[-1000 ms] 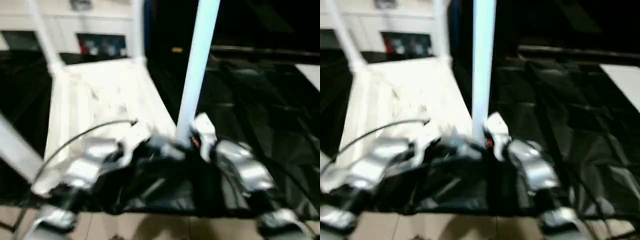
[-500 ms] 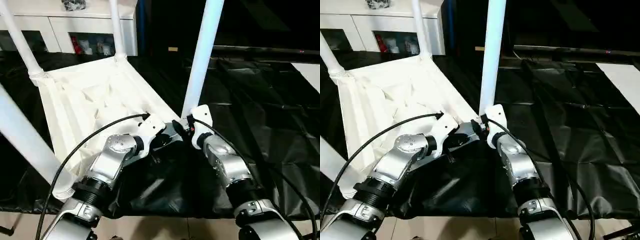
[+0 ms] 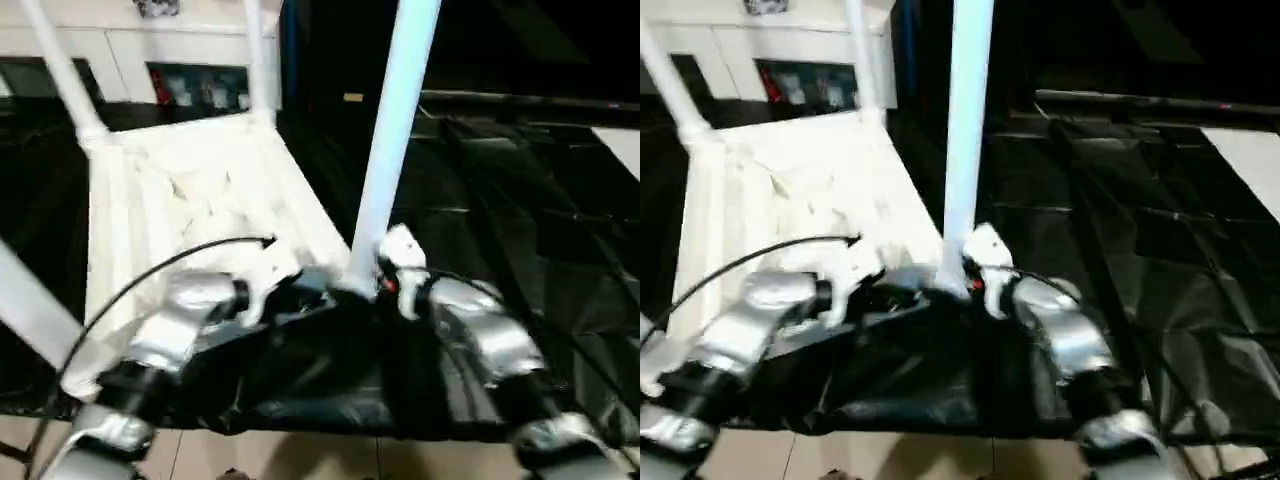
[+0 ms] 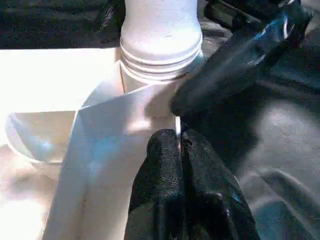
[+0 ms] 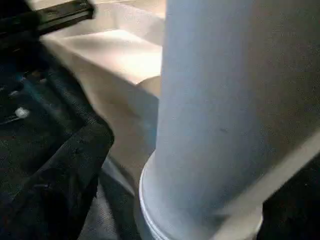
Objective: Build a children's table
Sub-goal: Rotate leg to tighten
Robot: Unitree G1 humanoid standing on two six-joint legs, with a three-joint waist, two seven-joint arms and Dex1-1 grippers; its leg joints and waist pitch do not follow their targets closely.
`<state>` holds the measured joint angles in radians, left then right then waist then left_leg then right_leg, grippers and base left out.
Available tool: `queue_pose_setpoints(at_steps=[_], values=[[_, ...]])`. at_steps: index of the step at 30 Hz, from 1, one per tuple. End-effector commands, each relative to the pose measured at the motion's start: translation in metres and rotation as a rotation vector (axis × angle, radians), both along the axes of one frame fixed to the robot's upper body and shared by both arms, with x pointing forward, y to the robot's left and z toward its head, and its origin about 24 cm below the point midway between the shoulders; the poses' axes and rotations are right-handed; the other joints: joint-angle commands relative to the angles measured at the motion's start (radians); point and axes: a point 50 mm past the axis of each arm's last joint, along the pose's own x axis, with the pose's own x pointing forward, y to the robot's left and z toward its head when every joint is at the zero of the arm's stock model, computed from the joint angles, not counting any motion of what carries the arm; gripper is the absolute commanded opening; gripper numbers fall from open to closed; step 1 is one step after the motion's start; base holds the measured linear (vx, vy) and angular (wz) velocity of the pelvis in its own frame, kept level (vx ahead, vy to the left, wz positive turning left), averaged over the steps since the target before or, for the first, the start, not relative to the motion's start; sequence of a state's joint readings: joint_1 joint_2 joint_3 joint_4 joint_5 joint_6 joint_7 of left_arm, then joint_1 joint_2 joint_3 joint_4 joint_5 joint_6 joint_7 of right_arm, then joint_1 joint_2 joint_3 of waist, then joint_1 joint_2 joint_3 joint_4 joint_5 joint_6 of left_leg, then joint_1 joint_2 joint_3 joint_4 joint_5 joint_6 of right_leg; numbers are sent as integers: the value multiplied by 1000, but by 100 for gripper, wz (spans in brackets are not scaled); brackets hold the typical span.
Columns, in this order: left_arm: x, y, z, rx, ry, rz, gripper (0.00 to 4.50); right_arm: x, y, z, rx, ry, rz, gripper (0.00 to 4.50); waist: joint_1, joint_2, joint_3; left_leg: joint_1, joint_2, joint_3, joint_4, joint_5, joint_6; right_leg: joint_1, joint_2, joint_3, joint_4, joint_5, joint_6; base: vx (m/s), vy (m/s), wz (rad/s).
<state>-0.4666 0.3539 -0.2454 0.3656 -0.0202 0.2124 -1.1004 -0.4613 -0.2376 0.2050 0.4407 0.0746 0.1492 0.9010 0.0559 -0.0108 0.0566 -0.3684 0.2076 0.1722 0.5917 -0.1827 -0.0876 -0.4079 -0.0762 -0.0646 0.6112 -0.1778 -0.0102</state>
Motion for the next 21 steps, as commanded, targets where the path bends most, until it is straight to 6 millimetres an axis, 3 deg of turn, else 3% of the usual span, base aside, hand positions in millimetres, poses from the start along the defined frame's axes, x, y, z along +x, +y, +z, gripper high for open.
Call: queue_pose_setpoints(at_steps=[1, 6, 7, 13, 21], values=[[-7, -23, 20, -80, -65, -180, 0, -9, 12, 5, 7, -5, 138, 445, 2, -2, -70, 11, 22, 4, -65, -158, 67, 56, -55, 45, -61, -141, -234, 0, 0, 0], [-13, -16, 18, -61, -22, -240, 0, -19, 11, 9, -9, 21, 274, 445, 10, -5, -67, 14, 24, 5, -67, -170, 61, 52, -56, 46, -64, -170, -229, 0, 0, 0], [-13, -15, 18, -60, -23, -237, 0, -20, 12, 9, -12, 21, 288, 445, 10, -10, -66, 12, 23, 5, -68, -175, 59, 52, -56, 46, -65, -182, -228, 0, 0, 0], [-11, -13, 17, -57, -33, -207, 0, -21, 14, 7, -17, 37, 310, 396, 15, -11, -64, 13, 22, 3, -70, -202, 37, 50, -59, 46, -73, -275, -192, 0, 0, 0], [-11, -10, 16, -60, -36, -175, 0, -22, 14, 7, 0, 46, 290, 333, 19, -12, -67, 10, 21, 3, -67, -160, 47, 52, -57, 46, -65, -208, -203, 0, 0, 0]])
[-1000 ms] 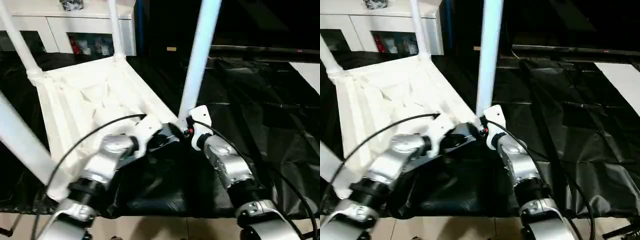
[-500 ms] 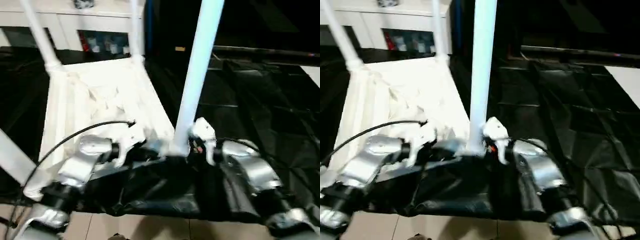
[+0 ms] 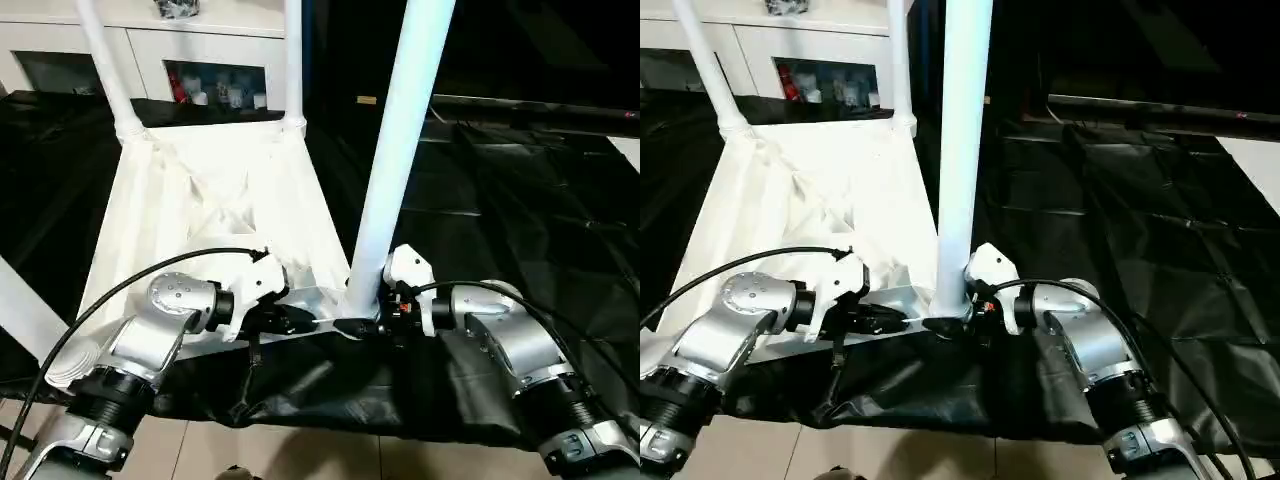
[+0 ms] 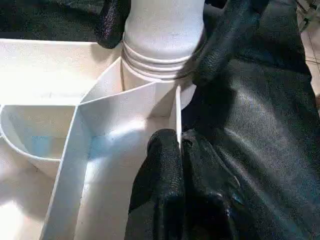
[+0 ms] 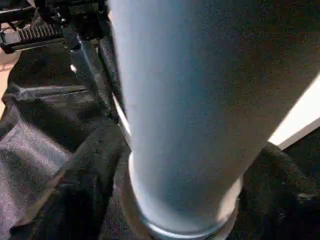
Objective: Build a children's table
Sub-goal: Rotate leg to tighten
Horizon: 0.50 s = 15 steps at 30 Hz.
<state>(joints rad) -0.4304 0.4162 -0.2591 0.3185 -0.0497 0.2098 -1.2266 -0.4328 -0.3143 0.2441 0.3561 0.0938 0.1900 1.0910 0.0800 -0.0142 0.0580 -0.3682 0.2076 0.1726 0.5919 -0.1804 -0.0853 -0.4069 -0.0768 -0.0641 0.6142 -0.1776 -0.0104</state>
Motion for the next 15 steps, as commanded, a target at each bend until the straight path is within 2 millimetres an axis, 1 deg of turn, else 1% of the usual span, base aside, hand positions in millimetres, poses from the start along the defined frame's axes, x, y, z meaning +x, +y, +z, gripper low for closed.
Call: queue_pose_setpoints(at_steps=[1, 3, 4, 5, 6, 7, 8, 9, 10, 11, 12, 13, 14, 15], values=[[4, -22, 17, -86, -92, -29, 0, -5, 23, 3, 48, -3, 67, 315, -5, -8, -69, 11, 21, 4, -67, -165, 43, 50, -56, 46, -69, -213, -201, 0, 0, 0], [7, -23, 17, -89, -102, -1, 0, -3, 23, 2, 55, -6, 33, 302, -5, -8, -68, 11, 21, 4, -67, -171, 38, 49, -56, 46, -71, -227, -199, 0, 0, 0], [13, -27, 16, -86, -126, 69, 0, 5, 24, 0, 59, -29, -79, 291, -5, -8, -68, 11, 21, 3, -68, -179, 34, 50, -57, 45, -73, -245, -194, 0, 0, 0], [14, -27, 16, -86, -128, 76, 0, 6, 25, -1, 60, -31, -93, 291, -7, -9, -65, 11, 20, 3, -70, -193, 26, 47, -57, 45, -77, -273, -187, 0, 0, 0], [18, -32, 15, -88, -136, 139, 0, 12, 26, -4, 67, -40, -190, 283, -6, -10, -67, 10, 19, 2, -69, -193, 20, 49, -59, 44, -76, -284, -182, 0, 0, 0], [18, -32, 15, -88, -136, 140, 0, 12, 26, -4, 67, -40, -192, 276, -9, -11, -65, 10, 18, 2, -71, -199, 13, 47, -59, 44, -80, -310, -172, 0, 0, 0], [19, -34, 14, -88, -136, 169, 0, 14, 27, -6, 70, -41, -231, 274, -9, -10, -67, 11, 20, 0, -70, -195, 12, 48, -60, 44, -80, -311, -167, 0, 0, 0], [24, -43, 12, -86, -145, 238, 0, 21, 32, -10, 88, -32, -354, 272, -9, -13, -67, 9, 19, 0, -71, -187, 14, 49, -59, 44, -78, -304, -163, 0, 0, 0], [24, -44, 12, -86, -145, 248, 0, 21, 33, -10, 91, -30, -370, 269, -14, -13, -65, 7, 19, 1, -72, -188, 12, 47, -58, 45, -78, -303, -164, 0, 0, 0], [27, -53, 11, -91, -153, 312, 0, 27, 39, -14, 110, -8, -491, 268, -21, -13, -66, 4, 17, -2, -73, -184, 2, 50, -58, 42, -78, -310, -162, 0, 0, 0], [28, -55, 11, -94, -151, 330, 0, 29, 41, -14, 111, -6, -517, 268, -22, -11, -68, 6, 16, -2, -72, -180, 0, 51, -59, 41, -78, -308, -162, 0, 0, 0], [28, -56, 10, -95, -151, 338, 0, 29, 42, -15, 112, -5, -529, 267, -27, -12, -69, 4, 16, -1, -70, -170, 3, 51, -59, 43, -77, -285, -165, 0, 0, 0], [30, -63, 10, -101, -152, 370, 0, 33, 46, -16, 104, -6, -611, 265, -29, -15, -71, 1, 14, -1, -68, -158, 12, 55, -58, 42, -75, -262, -166, 0, 0, 0], [30, -65, 10, -102, -152, 377, 0, 34, 47, -17, 103, -5, -628, 264, -33, -15, -70, -1, 14, 0, -68, -151, 14, 53, -57, 43, -74, -254, -168, 0, 0, 0]])
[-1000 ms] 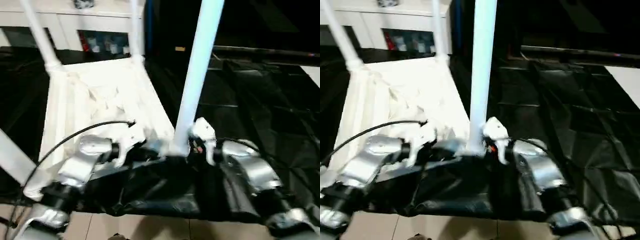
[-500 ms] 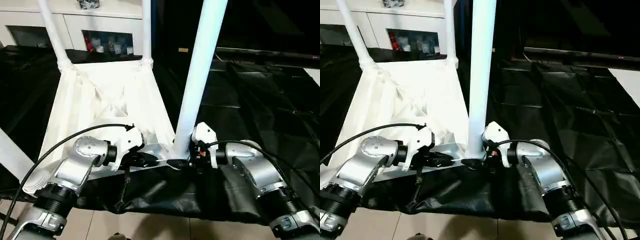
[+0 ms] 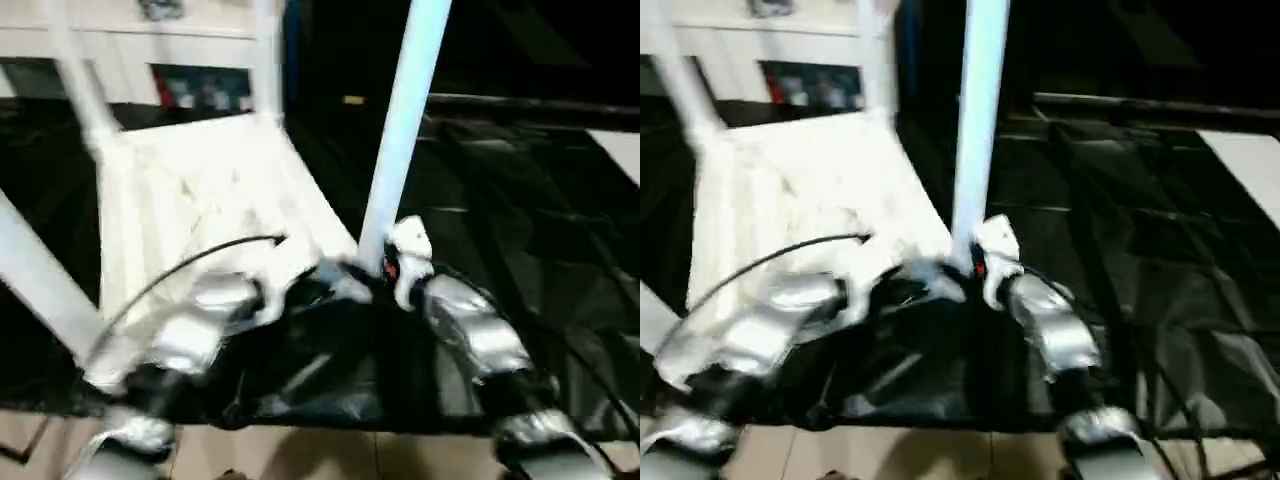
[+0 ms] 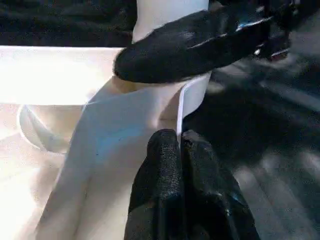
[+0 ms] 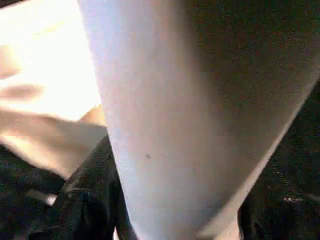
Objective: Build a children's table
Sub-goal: Rotate leg to tighten
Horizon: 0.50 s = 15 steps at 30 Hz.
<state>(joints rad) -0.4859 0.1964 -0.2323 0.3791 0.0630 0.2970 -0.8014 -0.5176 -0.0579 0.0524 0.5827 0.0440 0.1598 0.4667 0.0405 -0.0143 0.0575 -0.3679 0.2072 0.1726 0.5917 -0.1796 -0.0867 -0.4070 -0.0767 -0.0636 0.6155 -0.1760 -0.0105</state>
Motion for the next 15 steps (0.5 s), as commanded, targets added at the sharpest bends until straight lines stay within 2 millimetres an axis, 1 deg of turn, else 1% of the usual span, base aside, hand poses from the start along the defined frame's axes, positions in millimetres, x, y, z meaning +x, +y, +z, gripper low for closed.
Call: queue_pose_setpoints(at_steps=[1, 2, 3, 4, 6, 7, 8, 9, 10, 11, 12, 13, 14, 15], values=[[6, -26, 14, -86, -58, 37, 0, -2, 32, -7, 2, 42, 2, 264, 5, -14, -71, -1, 12, 0, -67, -142, 19, 55, -58, 41, -75, -250, -169, 0, 0, 0], [5, -29, 14, -88, -61, 32, 0, -2, 37, -7, -17, 33, 5, 264, 3, -13, -71, 1, 12, 1, -65, -141, 24, 54, -56, 41, -76, -243, -172, 0, 0, 0], [5, -32, 14, -86, -67, 23, 0, -3, 42, -7, -32, 27, 31, 264, 1, -18, -72, 0, 13, 2, -65, -140, 28, 53, -56, 41, -75, -237, -174, 0, 0, 0], [4, -33, 14, -83, -74, 16, 0, -4, 47, -6, -38, 17, 58, 264, 1, -16, -71, -1, 13, 2, -65, -138, 35, 55, -56, 41, -75, -229, -175, 0, 0, 0], [4, -34, 14, -82, -82, -1, 0, -6, 51, -4, -24, 5, 89, 264, 1, -14, -72, 0, 14, 2, -64, -132, 45, 54, -56, 42, -72, -202, -182, 0, 0, 0], [4, -33, 14, -80, -82, -8, 0, -6, 52, -3, -8, 3, 96, 333, 0, -14, -70, 1, 15, 2, -65, -137, 49, 54, -55, 42, -72, -197, -186, 0, 0, 0], [3, -31, 14, -76, -89, -19, 0, -6, 51, -2, 10, 4, 98, 333, 0, -10, -70, 2, 15, 3, -65, -145, 49, 53, -55, 42, -73, -200, -188, 0, 0, 0], [3, -29, 14, -73, -94, -34, 0, -6, 51, -1, 25, 5, 104, 333, 0, -10, -70, 3, 14, 3, -65, -152, 51, 53, -56, 42, -74, -205, -188, 0, 0, 0], [2, -25, 13, -69, -90, -51, 0, -6, 49, -1, 32, 3, 118, 339, -1, -6, -70, 1, 14, 2, -66, -160, 49, 54, -56, 42, -76, -212, -187, 0, 0, 0], [0, -19, 12, -67, -88, -87, 0, -8, 46, 0, 31, -5, 154, 354, -1, 1, -70, 1, 13, 0, -66, -169, 45, 55, -56, 42, -75, -214, -188, 0, 0, 0], [-2, -16, 12, -70, -82, -112, 0, -10, 44, 1, 38, -3, 187, 378, -2, -1, -70, 1, 14, 0, -67, -172, 45, 56, -56, 42, -77, -213, -188, 0, 0, 0], [-3, -15, 12, -70, -81, -115, 0, -10, 44, 1, 39, -3, 192, 382, 0, 0, -70, 3, 15, 0, -67, -174, 45, 56, -55, 43, -75, -202, -193, 0, 0, 0], [-5, -12, 12, -77, -75, -145, 0, -13, 42, 2, 36, -7, 237, 386, -1, 2, -69, 4, 16, -1, -68, -182, 44, 54, -54, 43, -75, -201, -198, 0, 0, 0], [-7, -11, 13, -82, -71, -165, 0, -15, 41, 3, 27, -13, 271, 386, 1, 1, -70, 7, 17, 0, -67, -185, 44, 54, -54, 43, -76, -199, -199, 0, 0, 0]])
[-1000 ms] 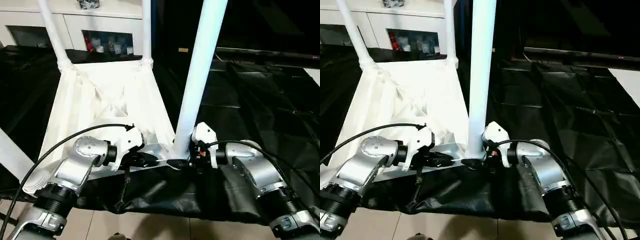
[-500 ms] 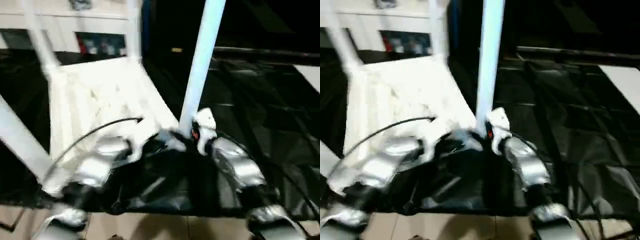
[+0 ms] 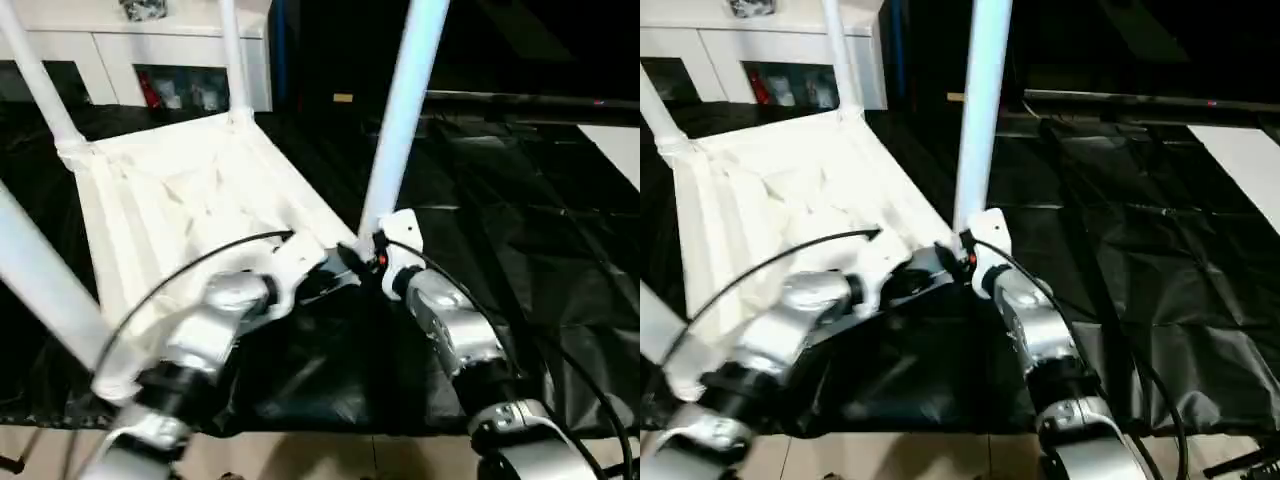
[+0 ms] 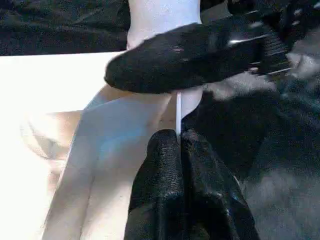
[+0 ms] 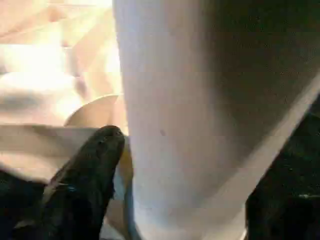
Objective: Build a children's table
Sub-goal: Rotate leg to tighten
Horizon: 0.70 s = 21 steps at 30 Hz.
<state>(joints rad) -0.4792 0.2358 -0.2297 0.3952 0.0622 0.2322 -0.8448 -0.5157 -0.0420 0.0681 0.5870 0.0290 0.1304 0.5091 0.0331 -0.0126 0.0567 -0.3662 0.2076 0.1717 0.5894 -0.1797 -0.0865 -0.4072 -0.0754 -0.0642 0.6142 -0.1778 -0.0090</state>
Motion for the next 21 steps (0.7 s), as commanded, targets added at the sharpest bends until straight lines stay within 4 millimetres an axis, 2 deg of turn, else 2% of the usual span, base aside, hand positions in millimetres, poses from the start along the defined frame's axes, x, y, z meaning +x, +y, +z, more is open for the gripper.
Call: queue_pose_setpoints(at_steps=[1, 3, 5, 9, 10, 13, 14, 16, 17, 19, 21], values=[[-8, -18, 14, -100, -38, -158, 0, -15, 29, 3, 2, -4, 256, 412, 11, 6, -69, 5, 18, -1, -66, -187, 41, 56, -55, 43, -72, -181, -206, 0, 0, 0], [-13, -12, 15, -91, -31, -216, 0, -21, 23, 5, -14, -7, 343, 428, 10, 3, -68, 8, 18, 1, -67, -204, 40, 53, -53, 44, -72, -181, -218, 0, 0, 0], [-15, -7, 15, -79, -29, -248, 0, -26, 17, 7, -21, -5, 406, 428, 11, 1, -66, 5, 20, 0, -69, -208, 44, 54, -55, 45, -72, -186, -217, 0, 0, 0], [-18, 3, 18, -77, -10, -310, 0, -36, 4, 11, -67, -12, 553, 428, 23, 1, -66, 9, 21, 1, -68, -207, 47, 54, -56, 46, -71, -194, -213, 0, 0, 0], [-19, 5, 18, -74, 1, -327, 0, -38, 1, 12, -79, -9, 583, 428, 25, -5, -66, 8, 22, 3, -67, -204, 48, 53, -56, 46, -71, -198, -211, 0, 0, 0], [-22, 9, 18, -63, 27, -371, 0, -42, -5, 13, -108, 1, 653, 428, 31, -3, -67, 9, 22, 2, -67, -192, 50, 53, -57, 46, -68, -188, -215, 0, 0, 0], [-24, 11, 18, -56, 44, -397, 0, -44, -7, 14, -125, 2, 689, 428, 31, 1, -67, 8, 21, 2, -66, -189, 48, 53, -57, 46, -67, -180, -220, 0, 0, 0], [-26, 14, 17, -46, 57, -416, 0, -46, -9, 14, -146, 7, 721, 395, 31, 0, -68, 8, 21, 2, -66, -188, 47, 54, -57, 45, -67, -175, -224, 0, 0, 0], [-27, 14, 16, -39, 63, -424, 0, -46, -10, 14, -153, 12, 734, 395, 31, -4, -67, 7, 21, 2, -66, -184, 49, 55, -56, 46, -67, -172, -224, 0, 0, 0], [-27, 15, 16, -34, 71, -437, 0, -48, -11, 15, -158, 14, 751, 389, 33, -5, -68, 9, 22, 3, -65, -186, 50, 54, -57, 46, -67, -181, -224, 0, 0, 0], [-29, 15, 16, -35, 91, -462, 0, -49, -11, 17, -152, 18, 780, 362, 34, -7, -67, 8, 22, 2, -67, -189, 49, 53, -57, 45, -68, -199, -220, 0, 0, 0]])
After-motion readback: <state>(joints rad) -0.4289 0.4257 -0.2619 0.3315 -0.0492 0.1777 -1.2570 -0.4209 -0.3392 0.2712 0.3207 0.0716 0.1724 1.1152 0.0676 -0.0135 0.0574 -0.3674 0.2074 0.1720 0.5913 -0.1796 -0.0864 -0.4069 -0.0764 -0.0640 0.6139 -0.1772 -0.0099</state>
